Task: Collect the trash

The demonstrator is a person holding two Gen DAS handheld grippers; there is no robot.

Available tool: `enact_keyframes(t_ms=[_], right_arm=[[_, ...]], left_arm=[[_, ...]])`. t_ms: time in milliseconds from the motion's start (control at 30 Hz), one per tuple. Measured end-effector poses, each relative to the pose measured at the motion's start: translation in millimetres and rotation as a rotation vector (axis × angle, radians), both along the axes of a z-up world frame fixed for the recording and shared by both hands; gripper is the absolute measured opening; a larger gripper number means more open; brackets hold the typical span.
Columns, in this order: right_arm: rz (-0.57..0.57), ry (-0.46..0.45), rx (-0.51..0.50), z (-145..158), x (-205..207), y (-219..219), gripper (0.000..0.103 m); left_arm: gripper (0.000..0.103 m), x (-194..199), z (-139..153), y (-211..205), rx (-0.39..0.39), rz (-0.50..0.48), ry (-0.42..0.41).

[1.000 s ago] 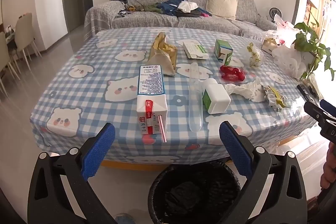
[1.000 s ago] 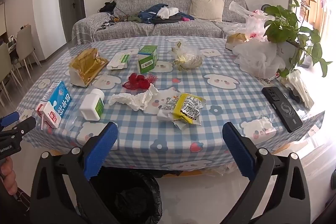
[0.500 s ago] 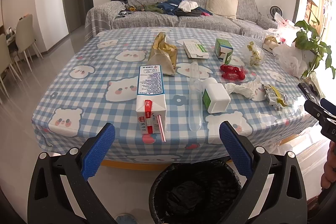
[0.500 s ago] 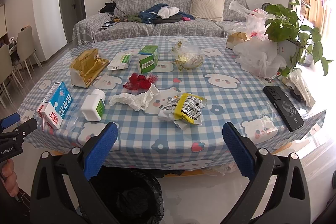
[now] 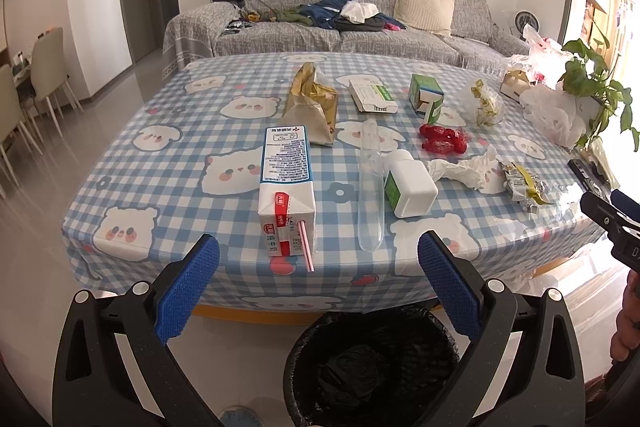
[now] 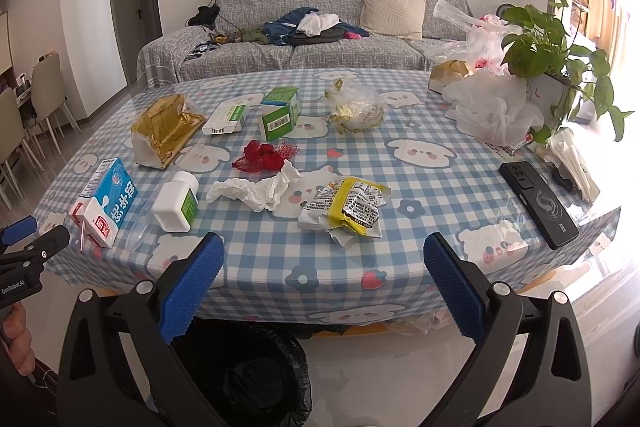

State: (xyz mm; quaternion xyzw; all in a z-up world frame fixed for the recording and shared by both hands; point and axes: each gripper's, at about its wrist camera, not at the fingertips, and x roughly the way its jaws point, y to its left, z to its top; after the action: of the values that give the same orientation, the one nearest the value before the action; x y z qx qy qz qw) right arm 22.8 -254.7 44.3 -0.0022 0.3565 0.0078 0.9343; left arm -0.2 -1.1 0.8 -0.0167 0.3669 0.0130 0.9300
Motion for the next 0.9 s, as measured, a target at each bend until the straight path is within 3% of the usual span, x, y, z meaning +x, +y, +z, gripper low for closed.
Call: enact_keyframes(t_ms=[900], right_arm=[[-0.001,-0.001,0.003,-0.6,-0.1,-1.6,0.096]], left_arm=[[0.097,-0.3,5.5,-0.4,0.005,0.003,-0.006]])
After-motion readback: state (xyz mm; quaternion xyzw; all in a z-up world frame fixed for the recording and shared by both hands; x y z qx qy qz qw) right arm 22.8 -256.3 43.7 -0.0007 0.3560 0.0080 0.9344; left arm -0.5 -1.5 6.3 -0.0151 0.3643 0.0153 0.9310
